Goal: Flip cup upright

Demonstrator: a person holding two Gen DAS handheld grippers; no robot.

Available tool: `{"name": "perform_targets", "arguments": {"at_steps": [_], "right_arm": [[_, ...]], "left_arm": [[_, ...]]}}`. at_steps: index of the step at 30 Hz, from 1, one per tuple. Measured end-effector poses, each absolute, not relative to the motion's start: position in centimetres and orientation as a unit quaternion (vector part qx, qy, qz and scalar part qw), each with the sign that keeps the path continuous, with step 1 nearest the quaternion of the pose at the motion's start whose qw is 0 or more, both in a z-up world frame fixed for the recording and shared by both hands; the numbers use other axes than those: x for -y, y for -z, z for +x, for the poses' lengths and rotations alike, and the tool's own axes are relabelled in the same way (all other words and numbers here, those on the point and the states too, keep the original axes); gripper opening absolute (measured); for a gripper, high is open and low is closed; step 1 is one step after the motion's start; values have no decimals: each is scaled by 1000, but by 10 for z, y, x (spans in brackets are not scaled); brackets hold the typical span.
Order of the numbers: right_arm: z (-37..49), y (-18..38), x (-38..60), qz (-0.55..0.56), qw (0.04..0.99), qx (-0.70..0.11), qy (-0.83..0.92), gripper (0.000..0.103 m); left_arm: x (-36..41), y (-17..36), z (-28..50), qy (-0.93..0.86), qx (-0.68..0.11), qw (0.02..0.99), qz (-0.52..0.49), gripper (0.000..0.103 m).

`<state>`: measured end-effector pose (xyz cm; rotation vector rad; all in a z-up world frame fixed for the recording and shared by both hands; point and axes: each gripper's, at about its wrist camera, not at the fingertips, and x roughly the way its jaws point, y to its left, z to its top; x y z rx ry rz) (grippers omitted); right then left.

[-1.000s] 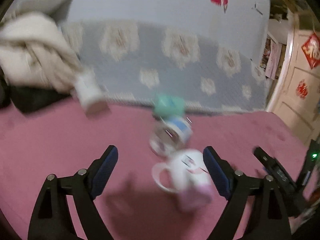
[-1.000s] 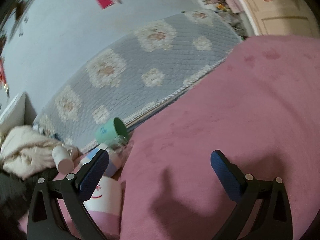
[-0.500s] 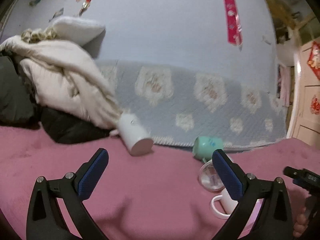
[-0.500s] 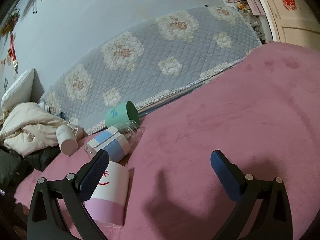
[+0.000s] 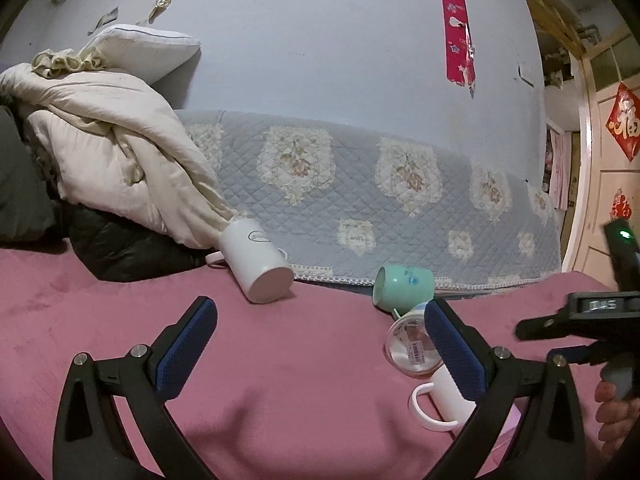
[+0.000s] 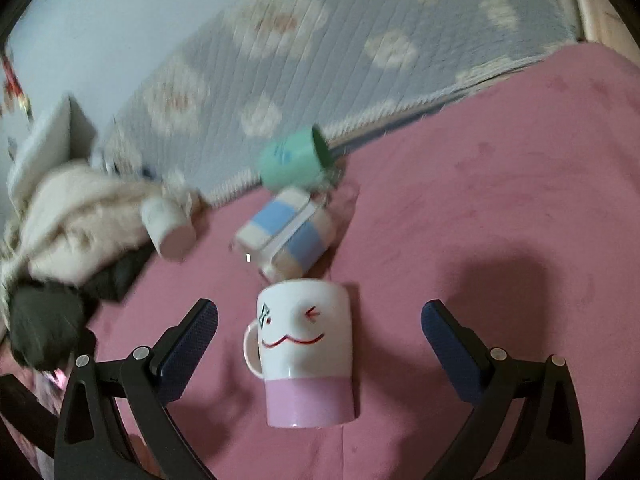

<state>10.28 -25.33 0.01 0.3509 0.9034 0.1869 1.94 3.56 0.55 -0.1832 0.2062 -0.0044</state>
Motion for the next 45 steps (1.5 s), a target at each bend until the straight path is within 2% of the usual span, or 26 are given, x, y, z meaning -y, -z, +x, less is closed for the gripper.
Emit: {"name": "perform_targets", "arguments": {"at_steps": [3, 11, 14, 16, 20, 24, 28, 34, 45], "right_arm": [[126, 9, 231, 155, 858, -480, -98, 103], [163, 34, 202, 84, 836, -540, -48, 102], [169, 44, 207, 86, 825, -557, -46, 95], [172, 50, 208, 90, 820, -562, -56, 95], [175, 54, 205, 99, 810, -573, -78, 82], [164, 40, 204, 99, 837, -532, -82, 81], [133, 6, 199, 59, 889, -443, -102, 81], [90, -9, 198, 24, 931, -349, -104, 81], [57, -15, 184, -25, 950, -294, -105, 81]], "left_arm": [[-34, -6, 19, 0, -102, 991, -88, 103], [-46, -3, 19, -13, -107, 987, -120, 103], [-50, -2, 18, -12, -102, 986, -134, 103], [-51, 0, 21, -11, -109, 984, -137, 103], [-51, 0, 23, -7, -112, 984, -138, 103], [-51, -1, 20, -7, -101, 985, -138, 103], [-50, -1, 19, -8, -101, 985, -138, 103], [-50, -2, 18, -10, -100, 985, -137, 103], [-52, -2, 18, -13, -99, 985, -141, 103]]}}
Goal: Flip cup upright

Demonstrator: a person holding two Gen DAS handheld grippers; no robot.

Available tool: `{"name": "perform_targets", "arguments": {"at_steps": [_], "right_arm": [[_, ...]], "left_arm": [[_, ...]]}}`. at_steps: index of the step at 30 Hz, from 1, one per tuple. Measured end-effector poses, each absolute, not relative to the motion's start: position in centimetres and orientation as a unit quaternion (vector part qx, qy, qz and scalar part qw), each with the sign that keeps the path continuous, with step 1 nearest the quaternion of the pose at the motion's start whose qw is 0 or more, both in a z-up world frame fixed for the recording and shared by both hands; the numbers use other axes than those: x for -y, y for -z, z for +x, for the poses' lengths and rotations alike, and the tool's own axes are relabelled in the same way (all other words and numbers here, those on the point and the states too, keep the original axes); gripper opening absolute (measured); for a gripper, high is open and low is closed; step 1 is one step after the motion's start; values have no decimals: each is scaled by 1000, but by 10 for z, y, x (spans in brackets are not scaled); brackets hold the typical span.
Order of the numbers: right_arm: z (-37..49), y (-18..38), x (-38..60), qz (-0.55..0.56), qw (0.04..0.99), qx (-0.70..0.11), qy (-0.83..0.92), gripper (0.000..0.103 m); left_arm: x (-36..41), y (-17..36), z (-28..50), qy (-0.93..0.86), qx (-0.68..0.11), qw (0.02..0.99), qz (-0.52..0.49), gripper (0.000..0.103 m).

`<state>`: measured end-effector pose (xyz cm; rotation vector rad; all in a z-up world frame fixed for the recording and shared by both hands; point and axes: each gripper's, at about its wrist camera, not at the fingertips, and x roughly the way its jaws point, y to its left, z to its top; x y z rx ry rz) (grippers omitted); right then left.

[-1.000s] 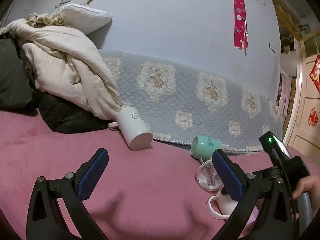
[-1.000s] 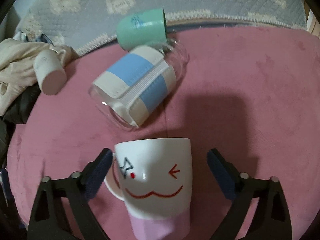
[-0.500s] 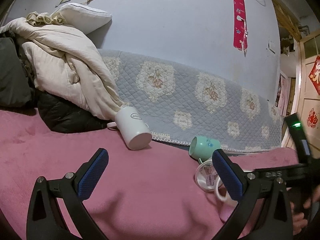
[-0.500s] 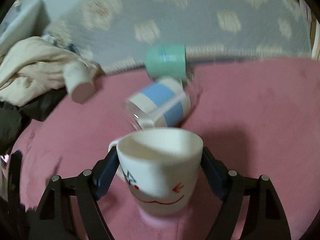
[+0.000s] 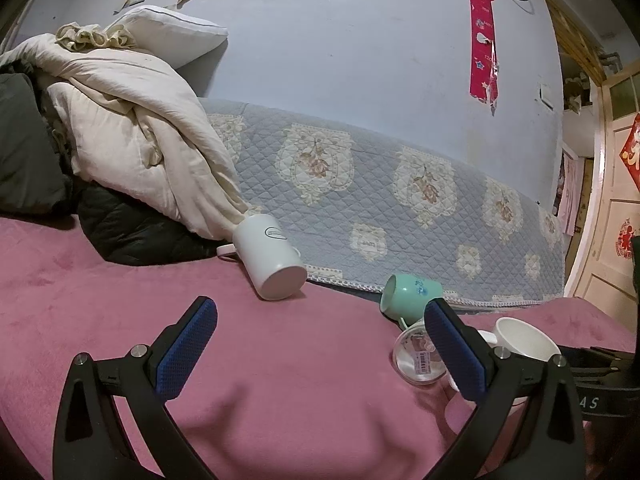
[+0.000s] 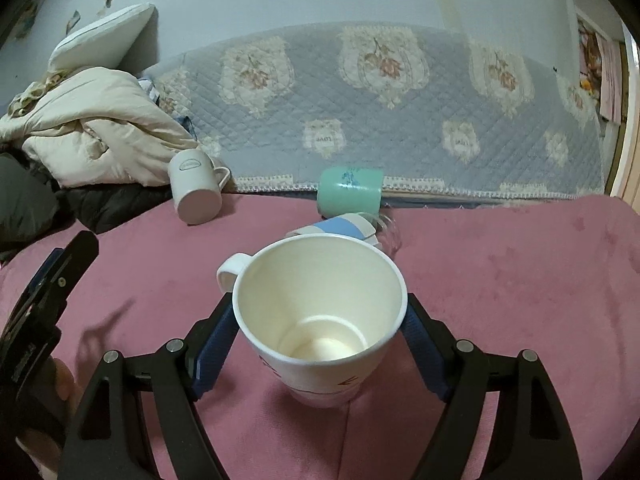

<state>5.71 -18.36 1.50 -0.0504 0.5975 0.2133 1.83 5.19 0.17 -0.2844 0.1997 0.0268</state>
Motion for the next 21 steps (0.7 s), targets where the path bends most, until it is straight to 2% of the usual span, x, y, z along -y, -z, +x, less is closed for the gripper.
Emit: {"name": "perform_targets", "arguments": {"at_steps": [4, 11, 17, 21], "right_arm": [[52, -14, 183, -21, 951, -288, -113, 81], [44, -15, 187, 70, 943, -261, -195, 81], [55, 11, 173, 63, 932, -299, -193, 81], [55, 11, 179, 84, 932, -294, -195, 82]], "left_arm": [[-53, -1, 19, -15, -99, 985, -144, 103], [-55, -4, 8, -27, -69, 987, -143, 103], [-60, -4, 10, -29, -69, 986, -151, 103], [-62, -3, 9, -31, -68, 985, -157, 103]]}}
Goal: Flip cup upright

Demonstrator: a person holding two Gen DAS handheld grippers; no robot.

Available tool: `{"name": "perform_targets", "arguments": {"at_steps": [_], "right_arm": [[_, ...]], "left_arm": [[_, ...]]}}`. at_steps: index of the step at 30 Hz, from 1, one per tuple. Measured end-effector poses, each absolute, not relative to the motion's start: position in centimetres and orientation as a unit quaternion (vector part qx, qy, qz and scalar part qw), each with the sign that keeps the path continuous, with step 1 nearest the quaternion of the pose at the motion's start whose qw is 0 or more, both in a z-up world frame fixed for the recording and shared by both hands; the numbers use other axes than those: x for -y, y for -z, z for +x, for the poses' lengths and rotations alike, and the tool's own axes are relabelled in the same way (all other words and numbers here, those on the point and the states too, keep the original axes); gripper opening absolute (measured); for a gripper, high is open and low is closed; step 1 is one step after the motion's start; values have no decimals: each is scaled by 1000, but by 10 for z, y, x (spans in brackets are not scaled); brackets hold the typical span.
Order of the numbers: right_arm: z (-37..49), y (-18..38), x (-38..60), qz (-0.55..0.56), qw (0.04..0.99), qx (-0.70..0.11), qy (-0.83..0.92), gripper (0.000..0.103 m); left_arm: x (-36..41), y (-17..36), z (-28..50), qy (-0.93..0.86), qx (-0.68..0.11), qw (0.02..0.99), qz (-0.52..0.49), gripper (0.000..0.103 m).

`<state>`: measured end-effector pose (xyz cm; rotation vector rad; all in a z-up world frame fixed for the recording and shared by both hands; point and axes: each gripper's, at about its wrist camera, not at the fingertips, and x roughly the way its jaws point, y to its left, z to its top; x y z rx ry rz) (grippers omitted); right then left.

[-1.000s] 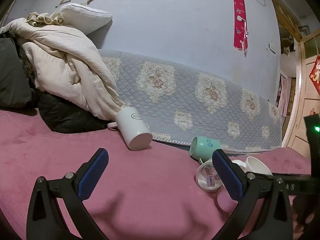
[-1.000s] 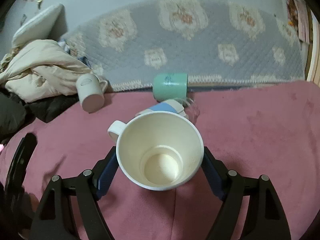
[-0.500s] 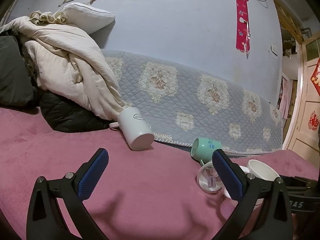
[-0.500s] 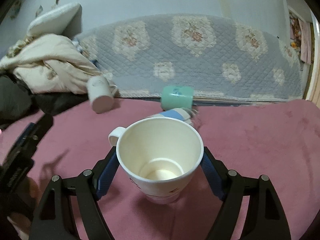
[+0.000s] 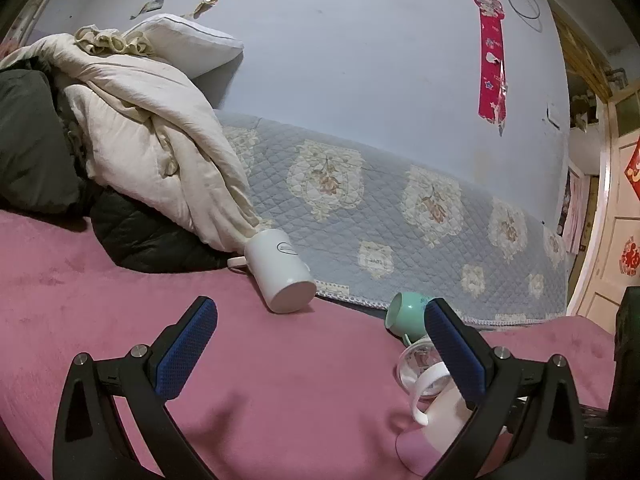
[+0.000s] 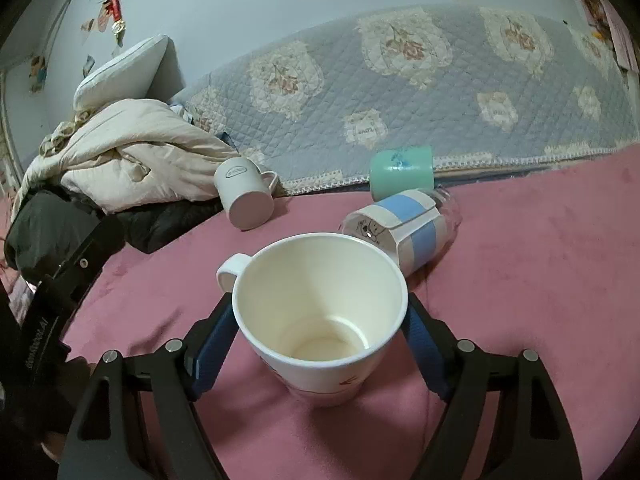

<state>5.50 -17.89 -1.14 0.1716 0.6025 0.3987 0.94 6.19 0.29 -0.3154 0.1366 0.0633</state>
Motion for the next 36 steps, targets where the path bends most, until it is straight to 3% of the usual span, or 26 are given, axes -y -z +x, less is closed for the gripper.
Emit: {"name": "perform_targets", "arguments": {"at_steps": [11, 15, 20, 26, 36], "right_arm": [[37, -5, 193, 86, 943, -252, -201, 91], [15, -19, 203, 49, 972, -206, -102, 103], [-9, -26, 230, 55, 985, -142, -77, 103], [-13, -15, 238, -28, 986, -133, -93, 103], [-12, -1, 238, -30, 985, -147, -84, 103]], "left_arm": [[-58, -3, 7, -23, -64, 987, -146, 103], [-53, -2, 13, -14, -76, 988, -137, 103], [-47, -5, 8, 5, -70, 989, -127, 103], [-27, -8, -7, 37, -71, 993, -86, 103], [-18, -6, -32, 40, -67, 995, -68, 103]]}}
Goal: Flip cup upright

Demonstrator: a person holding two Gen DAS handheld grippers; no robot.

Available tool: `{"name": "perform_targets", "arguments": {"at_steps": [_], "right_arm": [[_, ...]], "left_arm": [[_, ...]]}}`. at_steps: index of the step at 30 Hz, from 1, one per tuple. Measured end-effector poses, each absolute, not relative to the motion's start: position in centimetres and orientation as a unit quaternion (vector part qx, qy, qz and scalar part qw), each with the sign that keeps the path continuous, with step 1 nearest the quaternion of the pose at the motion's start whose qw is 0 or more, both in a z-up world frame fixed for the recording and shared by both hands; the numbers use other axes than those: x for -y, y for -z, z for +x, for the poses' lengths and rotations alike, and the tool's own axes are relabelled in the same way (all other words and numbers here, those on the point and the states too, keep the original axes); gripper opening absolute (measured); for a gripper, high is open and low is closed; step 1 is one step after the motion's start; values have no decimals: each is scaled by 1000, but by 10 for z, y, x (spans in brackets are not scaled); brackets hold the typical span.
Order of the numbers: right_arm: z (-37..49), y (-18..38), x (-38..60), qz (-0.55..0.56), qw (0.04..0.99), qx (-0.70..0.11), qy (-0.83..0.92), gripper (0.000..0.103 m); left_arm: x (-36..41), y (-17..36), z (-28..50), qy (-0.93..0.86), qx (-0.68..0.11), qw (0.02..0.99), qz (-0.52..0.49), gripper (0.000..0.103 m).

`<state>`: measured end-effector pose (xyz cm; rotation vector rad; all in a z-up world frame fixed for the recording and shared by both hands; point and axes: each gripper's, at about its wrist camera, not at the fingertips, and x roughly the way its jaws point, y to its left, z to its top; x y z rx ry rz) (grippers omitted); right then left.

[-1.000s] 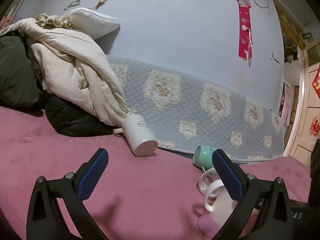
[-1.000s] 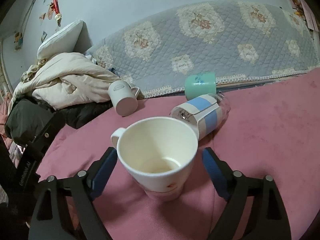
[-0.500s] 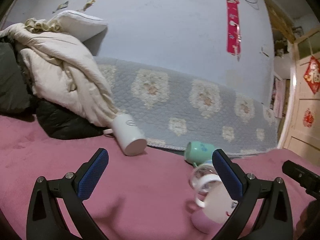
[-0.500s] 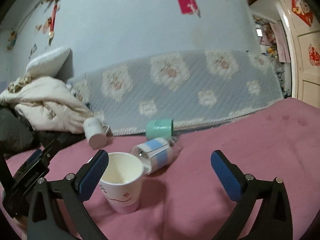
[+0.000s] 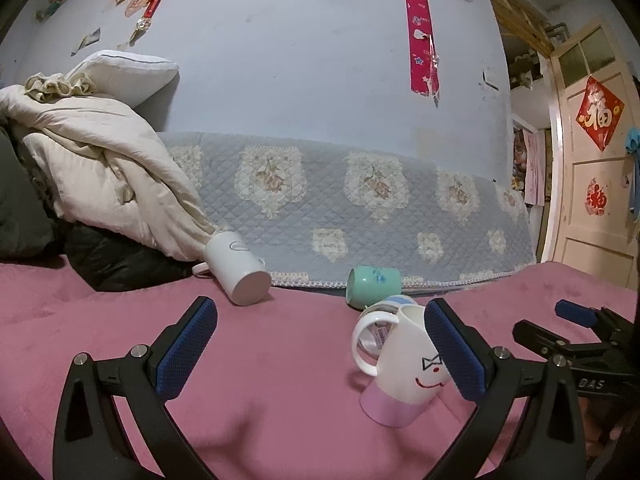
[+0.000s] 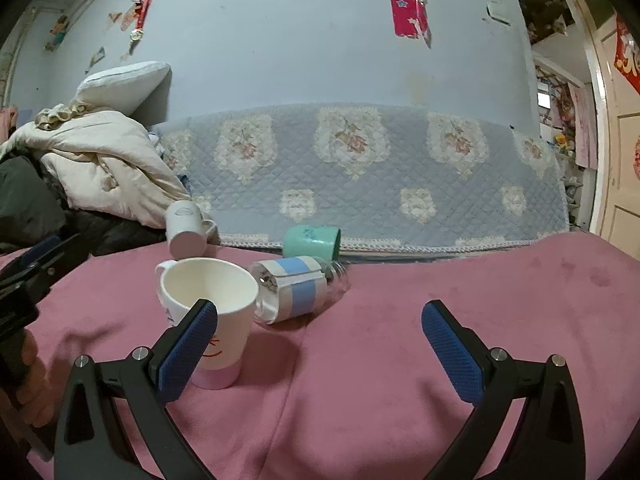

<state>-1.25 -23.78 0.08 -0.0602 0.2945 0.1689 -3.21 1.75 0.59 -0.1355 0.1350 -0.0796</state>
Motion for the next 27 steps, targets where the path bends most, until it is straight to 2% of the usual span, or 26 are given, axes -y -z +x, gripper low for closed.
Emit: {"name": "perform_targets", "arguments": {"at_steps": [27], "right_arm": [[-13, 2, 246, -16, 987, -149, -58, 103]], "left_arm": [[-5, -1, -24, 35, -104, 993, -43, 103]]}}
